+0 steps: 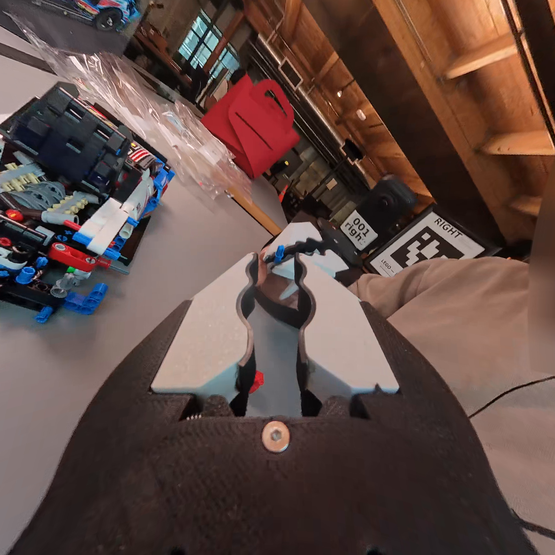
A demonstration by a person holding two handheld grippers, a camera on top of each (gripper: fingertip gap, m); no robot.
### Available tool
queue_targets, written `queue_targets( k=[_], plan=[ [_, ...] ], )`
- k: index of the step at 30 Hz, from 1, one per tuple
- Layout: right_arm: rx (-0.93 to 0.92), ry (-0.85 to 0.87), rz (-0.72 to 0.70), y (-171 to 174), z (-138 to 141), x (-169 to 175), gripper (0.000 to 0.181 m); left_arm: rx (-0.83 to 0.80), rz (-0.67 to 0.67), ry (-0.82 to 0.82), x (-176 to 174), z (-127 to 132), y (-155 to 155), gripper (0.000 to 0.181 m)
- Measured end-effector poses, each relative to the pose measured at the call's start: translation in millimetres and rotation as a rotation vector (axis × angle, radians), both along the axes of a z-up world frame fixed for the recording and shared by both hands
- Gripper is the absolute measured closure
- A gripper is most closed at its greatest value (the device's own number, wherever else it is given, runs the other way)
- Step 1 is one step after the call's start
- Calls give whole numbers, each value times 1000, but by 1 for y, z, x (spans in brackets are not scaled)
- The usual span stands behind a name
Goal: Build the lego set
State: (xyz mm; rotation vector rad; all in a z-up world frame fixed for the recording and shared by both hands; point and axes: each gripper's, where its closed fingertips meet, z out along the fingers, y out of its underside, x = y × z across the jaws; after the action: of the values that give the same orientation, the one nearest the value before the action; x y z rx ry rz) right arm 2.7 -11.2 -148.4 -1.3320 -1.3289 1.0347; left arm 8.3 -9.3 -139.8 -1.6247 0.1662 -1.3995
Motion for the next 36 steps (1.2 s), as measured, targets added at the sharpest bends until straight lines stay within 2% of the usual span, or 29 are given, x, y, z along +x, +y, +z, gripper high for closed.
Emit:
queue_targets(
  k=[2, 8, 10, 12, 14, 18, 24, 26, 32, 36],
  plan=[
    [50, 3, -38, 0, 1, -3, 179, -9, 32, 1, 1, 0, 3, 160],
    [167, -28, -105, 2, -3, -7, 178, 40, 130, 137, -1, -2, 7, 177],
    [156, -66, -11, -9, -11, -8, 169, 83, 115, 251, 0, -6, 4, 178],
    [177, -99, 99, -14, -13, -5, 170, 139, 87, 399, 0, -12, 0, 178],
    [241, -123, 240, -20, -9, 3, 171, 146, 29, 434, 1, -12, -7, 179],
    [442, -156, 355, -22, -3, 10, 176, 78, -103, 329, 9, -14, -19, 179],
    [544, -143, 468, -37, -3, 11, 172, 20, -228, 230, 16, -15, -32, 179],
    [576, -157, 500, -41, -8, 13, 165, -7, -270, 156, 19, -11, -35, 179],
    [617, -128, 499, -48, -7, 14, 165, -74, -349, 56, 27, -11, -42, 179],
    [608, -59, 364, -38, 0, 7, 167, -116, -299, -77, 21, -3, -32, 180]
  ],
)
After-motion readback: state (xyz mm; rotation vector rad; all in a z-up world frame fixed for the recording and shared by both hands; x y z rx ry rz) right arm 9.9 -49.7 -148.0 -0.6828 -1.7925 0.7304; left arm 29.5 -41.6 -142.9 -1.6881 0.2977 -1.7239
